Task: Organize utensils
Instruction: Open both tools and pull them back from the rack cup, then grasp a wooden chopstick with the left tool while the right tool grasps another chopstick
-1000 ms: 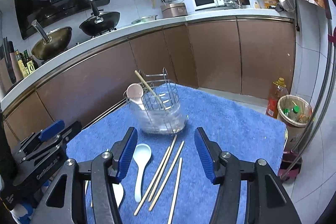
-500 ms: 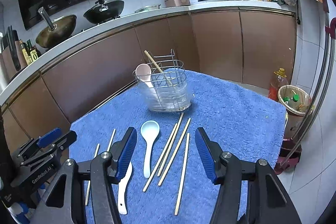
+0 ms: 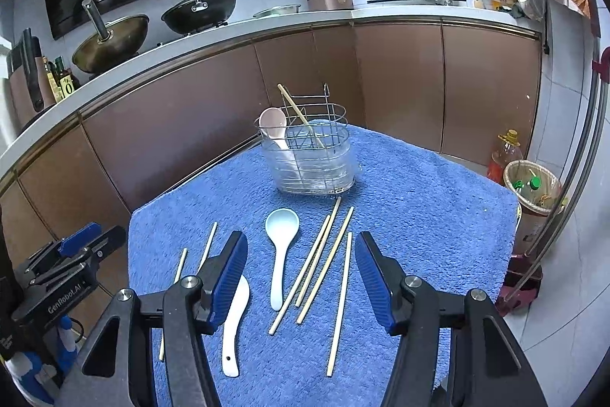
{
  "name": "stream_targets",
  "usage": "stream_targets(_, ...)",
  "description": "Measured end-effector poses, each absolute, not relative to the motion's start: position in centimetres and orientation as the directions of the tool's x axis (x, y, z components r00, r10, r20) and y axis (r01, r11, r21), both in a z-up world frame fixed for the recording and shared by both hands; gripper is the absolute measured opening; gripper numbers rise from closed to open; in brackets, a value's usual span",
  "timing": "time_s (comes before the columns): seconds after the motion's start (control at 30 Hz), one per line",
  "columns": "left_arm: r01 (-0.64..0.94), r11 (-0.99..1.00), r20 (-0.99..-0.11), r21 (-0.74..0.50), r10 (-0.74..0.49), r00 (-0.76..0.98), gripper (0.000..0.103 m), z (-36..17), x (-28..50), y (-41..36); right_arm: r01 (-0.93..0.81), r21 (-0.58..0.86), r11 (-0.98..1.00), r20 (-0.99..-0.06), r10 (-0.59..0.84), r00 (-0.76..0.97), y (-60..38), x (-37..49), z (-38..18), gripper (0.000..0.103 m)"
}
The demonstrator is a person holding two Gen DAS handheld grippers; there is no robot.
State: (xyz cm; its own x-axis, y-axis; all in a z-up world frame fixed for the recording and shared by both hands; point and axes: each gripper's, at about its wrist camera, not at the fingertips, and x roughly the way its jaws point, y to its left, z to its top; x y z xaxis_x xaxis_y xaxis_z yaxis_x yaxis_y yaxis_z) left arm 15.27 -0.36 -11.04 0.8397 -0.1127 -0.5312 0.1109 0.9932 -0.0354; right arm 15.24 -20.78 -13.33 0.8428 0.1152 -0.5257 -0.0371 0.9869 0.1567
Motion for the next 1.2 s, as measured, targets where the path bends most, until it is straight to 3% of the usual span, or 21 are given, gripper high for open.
stream_targets(0.23, 0.033, 0.988, -0.593, -0.153, -0.118, 0.796, 0.051, -11.9, 17.8, 5.5, 0.041, 0.191, 0.981, -0.573, 0.077, 0.816, -23.4, 16.1, -14.1, 0.055)
stream_targets(0.57, 0.16, 0.934, -0.709, -0.319, -0.347, 0.614, 0.05, -14.8, 22.1, 6.5, 0.008, 0.26, 0.965, -0.714, 0.187, 0.675, -24.4, 22.6, -17.7, 0.029)
stream_targets(0.73, 0.191, 0.921, -0.752, -0.34, -0.388, 0.533, 0.05, -16.1, 25.5, 4.5, 0.011, 0.286, 0.958, -0.745, 0.215, 0.631, -25.0, 27.2, -18.6, 0.021)
stream_targets(1.2, 0.176, 0.949, -0.868, -0.263, -0.312, 0.386, 0.026, -19.8, 34.9, 0.3, 0.022, 0.347, 0.938, -0.799, 0.283, 0.531, -25.7, 36.8, -22.0, 0.015)
